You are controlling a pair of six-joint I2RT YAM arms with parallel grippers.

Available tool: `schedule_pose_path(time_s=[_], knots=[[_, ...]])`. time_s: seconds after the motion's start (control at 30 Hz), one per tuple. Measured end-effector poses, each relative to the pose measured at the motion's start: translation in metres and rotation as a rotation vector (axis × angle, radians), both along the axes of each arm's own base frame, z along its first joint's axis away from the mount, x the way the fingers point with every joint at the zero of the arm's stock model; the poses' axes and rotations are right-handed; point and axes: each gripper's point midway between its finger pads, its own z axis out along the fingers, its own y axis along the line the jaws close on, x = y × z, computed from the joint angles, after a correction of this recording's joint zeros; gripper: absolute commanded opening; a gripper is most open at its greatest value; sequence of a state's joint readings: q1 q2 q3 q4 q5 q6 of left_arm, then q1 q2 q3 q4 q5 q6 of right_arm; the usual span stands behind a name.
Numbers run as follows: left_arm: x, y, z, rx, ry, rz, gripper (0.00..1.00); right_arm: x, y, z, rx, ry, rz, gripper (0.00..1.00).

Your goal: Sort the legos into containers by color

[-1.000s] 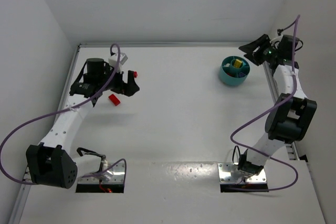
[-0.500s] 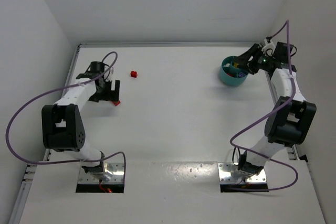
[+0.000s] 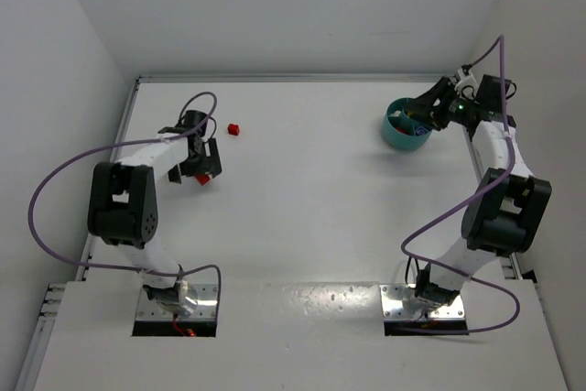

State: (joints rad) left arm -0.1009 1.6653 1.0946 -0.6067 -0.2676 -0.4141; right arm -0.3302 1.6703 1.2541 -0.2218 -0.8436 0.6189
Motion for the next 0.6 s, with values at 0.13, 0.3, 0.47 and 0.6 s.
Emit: schedule_pose_path(time_s=[0.13,0.3,0.47,0.6], knots=[[0.007,0.009,-0.029,0.011,0.074,0.068,0.95,-0.002,0.004,0.003,0.017,-0.016,0.017,0.56],[0.024,0.010,-0.036,0.002,0.080,0.097,0.82,-0.006,0.007,0.001,0.031,-0.011,0.029,0.56],[0.032,0.007,-0.038,-0.011,0.071,0.095,0.58,-0.007,0.008,0.000,0.036,-0.010,0.033,0.56],[0.032,0.003,-0.039,-0.033,0.065,0.075,0.53,-0.007,0.008,0.001,0.037,-0.010,0.033,0.56]])
